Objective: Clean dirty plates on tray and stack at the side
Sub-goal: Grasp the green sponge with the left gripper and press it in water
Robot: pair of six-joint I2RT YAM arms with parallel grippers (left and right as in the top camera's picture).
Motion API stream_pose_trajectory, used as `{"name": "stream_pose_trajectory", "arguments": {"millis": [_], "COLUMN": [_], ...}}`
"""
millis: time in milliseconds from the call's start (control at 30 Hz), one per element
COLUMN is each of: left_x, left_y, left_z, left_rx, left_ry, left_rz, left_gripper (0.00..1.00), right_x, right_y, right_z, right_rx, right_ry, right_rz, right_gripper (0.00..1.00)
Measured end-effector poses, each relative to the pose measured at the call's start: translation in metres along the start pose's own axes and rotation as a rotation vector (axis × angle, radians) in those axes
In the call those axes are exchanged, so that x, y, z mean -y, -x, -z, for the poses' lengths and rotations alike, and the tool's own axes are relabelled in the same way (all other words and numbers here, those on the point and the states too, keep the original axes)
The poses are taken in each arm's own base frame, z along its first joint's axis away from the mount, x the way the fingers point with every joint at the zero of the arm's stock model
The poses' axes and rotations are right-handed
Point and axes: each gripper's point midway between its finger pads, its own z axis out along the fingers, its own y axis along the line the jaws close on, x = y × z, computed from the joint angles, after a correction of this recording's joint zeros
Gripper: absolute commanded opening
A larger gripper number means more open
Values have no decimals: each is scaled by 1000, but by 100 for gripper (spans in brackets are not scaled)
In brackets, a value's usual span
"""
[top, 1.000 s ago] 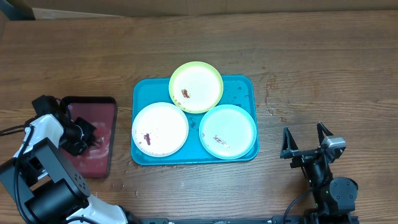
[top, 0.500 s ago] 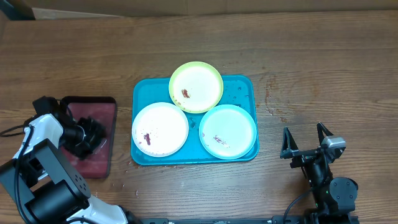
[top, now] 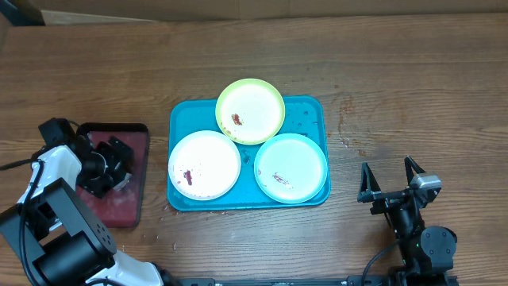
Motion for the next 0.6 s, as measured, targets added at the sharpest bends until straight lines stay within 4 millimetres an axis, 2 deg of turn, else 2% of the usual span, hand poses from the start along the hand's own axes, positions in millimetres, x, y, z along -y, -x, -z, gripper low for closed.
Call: {"name": "stream_pose_trajectory", "arguments": {"millis": [167,300,533,600], "left_x": [-13,-20,-24,-24], "left_y": [13,17,18,18], "left_z": [0,0,-1,-2], "left_rx": [65,85,94,93], "left_ry": [78,118,138,139], "left_rz": [-5,-5,-4,-7], "left_gripper": [100,91,55,31], "right_x": [0,0,0,0], "right_y": [0,0,0,0], "right_z": [0,0,0,0], "right_rx": [0,0,0,0], "right_ry": [0,0,1,0], "right_rz": [0,0,0,0], "right_gripper": [100,100,100,100]}}
